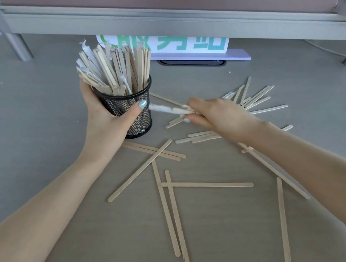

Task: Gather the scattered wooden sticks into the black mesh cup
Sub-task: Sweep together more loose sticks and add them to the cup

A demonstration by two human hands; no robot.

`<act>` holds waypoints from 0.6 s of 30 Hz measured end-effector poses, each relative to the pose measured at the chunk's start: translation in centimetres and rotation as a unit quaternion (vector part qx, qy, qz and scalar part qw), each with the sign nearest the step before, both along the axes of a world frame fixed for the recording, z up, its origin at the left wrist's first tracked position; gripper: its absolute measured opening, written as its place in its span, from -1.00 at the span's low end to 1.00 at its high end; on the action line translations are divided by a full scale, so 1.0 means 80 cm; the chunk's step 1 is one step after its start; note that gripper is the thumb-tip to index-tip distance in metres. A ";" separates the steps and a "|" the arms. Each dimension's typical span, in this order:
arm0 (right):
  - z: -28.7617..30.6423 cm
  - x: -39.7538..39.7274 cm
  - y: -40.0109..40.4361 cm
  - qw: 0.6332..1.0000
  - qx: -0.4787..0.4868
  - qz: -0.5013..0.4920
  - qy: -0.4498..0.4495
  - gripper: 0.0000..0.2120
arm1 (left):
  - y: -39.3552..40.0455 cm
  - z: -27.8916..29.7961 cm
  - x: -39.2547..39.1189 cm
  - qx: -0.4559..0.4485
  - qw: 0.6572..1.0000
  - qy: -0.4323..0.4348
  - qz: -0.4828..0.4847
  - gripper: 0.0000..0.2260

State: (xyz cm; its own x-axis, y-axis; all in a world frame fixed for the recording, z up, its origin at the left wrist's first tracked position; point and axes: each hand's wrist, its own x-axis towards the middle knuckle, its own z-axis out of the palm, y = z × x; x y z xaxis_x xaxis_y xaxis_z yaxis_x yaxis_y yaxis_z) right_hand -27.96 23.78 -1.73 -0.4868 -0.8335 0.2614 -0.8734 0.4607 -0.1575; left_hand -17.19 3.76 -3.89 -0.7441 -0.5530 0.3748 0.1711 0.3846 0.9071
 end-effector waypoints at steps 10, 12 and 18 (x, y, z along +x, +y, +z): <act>0.108 0.014 -0.051 0.851 -0.437 -0.066 -0.284 -0.56 | 0.003 0.005 0.002 0.012 1.000 -0.004 -0.007 -0.22; 0.129 0.021 -0.070 0.756 -0.530 -0.012 -0.384 -0.58 | 0.004 0.006 0.002 0.008 1.000 -0.006 -0.004 -0.25; 0.142 0.040 -0.125 0.642 -0.616 0.059 -0.452 -0.61 | 0.003 0.006 0.005 0.009 1.000 -0.006 -0.010 -0.23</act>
State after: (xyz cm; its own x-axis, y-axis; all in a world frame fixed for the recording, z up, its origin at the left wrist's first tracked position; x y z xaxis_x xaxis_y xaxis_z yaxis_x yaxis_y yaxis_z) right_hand -24.78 13.81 9.67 -0.8567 -0.3097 0.4125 -0.1855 -0.5612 -0.8066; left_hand -16.81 3.99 -3.42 -0.7601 -0.5441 0.3554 0.1670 0.3649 0.9159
